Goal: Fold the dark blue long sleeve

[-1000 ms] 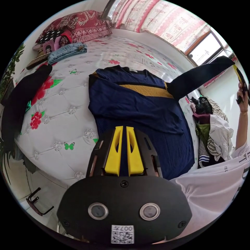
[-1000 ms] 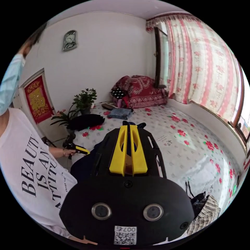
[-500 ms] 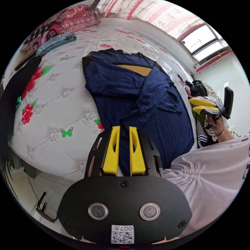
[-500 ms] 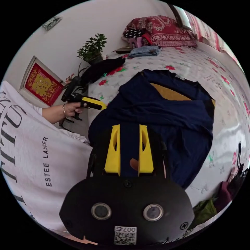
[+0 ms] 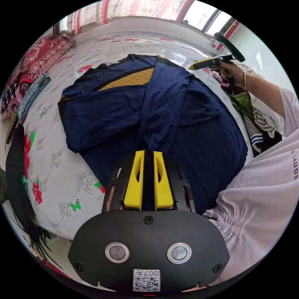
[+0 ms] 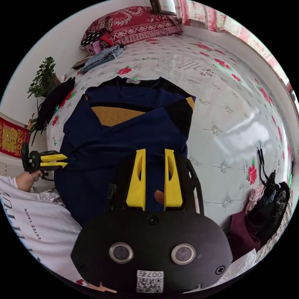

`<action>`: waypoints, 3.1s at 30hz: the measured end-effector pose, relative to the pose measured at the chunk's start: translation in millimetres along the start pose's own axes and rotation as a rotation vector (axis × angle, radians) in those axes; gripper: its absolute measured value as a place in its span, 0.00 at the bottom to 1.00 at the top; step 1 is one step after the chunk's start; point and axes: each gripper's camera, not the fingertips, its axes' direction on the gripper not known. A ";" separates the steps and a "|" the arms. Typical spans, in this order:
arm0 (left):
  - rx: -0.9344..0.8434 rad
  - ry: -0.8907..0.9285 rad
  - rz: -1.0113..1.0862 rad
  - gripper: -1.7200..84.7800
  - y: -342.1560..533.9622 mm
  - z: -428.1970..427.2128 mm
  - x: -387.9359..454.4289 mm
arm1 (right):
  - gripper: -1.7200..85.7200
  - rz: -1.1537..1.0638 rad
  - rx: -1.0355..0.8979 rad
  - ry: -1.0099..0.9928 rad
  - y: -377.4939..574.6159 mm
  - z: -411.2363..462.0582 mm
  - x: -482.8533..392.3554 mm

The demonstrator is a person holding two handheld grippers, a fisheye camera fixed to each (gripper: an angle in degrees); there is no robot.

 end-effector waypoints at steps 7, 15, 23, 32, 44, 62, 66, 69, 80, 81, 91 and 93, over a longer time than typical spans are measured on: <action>0.020 -0.038 0.040 0.01 3.7 -13.3 30.3 | 0.09 -0.067 -0.138 0.012 27.3 43.2 20.1; -0.003 -0.002 0.193 0.01 18.1 -33.9 80.9 | 0.08 0.016 -0.152 0.011 99.2 22.6 76.4; -0.173 0.118 0.350 0.01 30.8 -6.0 138.0 | 0.08 0.012 0.065 -0.023 84.8 -31.8 75.7; -0.048 0.056 -0.062 0.02 10.8 -19.2 78.2 | 0.09 0.135 -0.055 -0.012 100.3 -25.3 126.4; -0.010 0.051 -0.257 0.01 40.4 -31.3 66.9 | 0.11 0.380 0.054 -0.095 303.8 -112.8 97.4; -0.010 0.100 -0.652 0.10 229.2 -54.9 85.6 | 0.10 0.279 0.075 -0.114 406.2 -181.6 50.2; 0.022 0.120 -0.675 0.10 234.7 -62.4 97.5 | 0.09 0.174 0.115 -0.124 365.9 -199.5 42.4; 0.020 0.115 -0.691 0.10 244.0 -68.0 107.8 | 0.08 0.119 0.118 -0.123 337.2 -203.2 39.3; -0.028 0.064 -0.799 0.10 281.9 -83.4 134.3 | 0.06 0.064 0.110 -0.100 249.8 -185.9 40.3; -0.030 0.062 -0.803 0.10 282.8 -83.5 135.4 | 0.06 0.056 0.108 -0.085 241.4 -182.8 39.2; -0.115 0.064 -0.765 0.10 270.8 -61.2 134.0 | 0.02 -0.040 0.011 -0.091 240.0 -179.6 20.3; -0.111 0.077 -0.752 0.10 265.3 -57.0 130.4 | 0.03 -0.026 0.059 -0.083 255.1 -194.7 23.3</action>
